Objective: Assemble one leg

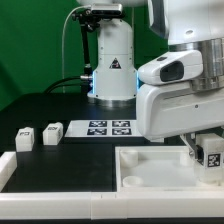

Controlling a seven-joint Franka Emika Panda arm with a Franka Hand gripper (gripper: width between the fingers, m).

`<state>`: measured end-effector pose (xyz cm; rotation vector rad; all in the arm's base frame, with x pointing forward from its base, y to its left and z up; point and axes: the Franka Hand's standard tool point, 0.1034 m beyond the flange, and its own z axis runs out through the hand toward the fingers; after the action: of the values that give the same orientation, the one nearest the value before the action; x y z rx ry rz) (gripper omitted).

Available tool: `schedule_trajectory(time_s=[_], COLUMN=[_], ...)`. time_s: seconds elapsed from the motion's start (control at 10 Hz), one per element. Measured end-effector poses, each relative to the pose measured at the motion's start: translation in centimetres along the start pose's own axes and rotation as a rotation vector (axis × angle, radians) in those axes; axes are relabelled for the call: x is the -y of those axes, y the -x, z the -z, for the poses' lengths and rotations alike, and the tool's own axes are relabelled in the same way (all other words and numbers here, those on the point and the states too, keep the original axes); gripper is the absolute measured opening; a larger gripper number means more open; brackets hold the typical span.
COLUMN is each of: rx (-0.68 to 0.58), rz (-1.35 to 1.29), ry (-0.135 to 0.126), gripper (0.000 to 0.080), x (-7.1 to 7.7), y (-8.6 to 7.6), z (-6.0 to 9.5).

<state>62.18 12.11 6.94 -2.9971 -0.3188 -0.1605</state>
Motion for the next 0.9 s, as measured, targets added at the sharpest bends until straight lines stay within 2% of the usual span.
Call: schedule_trajectory(time_s=[0.3,0.9], rx=[0.000,-0.007], rz=[-0.083,-0.875], ry=[-0.001,0.000], gripper=[0.0291,0.0292], x=[-0.01,-0.50], y=[0.00,0.00], z=[0.00,-0.05])
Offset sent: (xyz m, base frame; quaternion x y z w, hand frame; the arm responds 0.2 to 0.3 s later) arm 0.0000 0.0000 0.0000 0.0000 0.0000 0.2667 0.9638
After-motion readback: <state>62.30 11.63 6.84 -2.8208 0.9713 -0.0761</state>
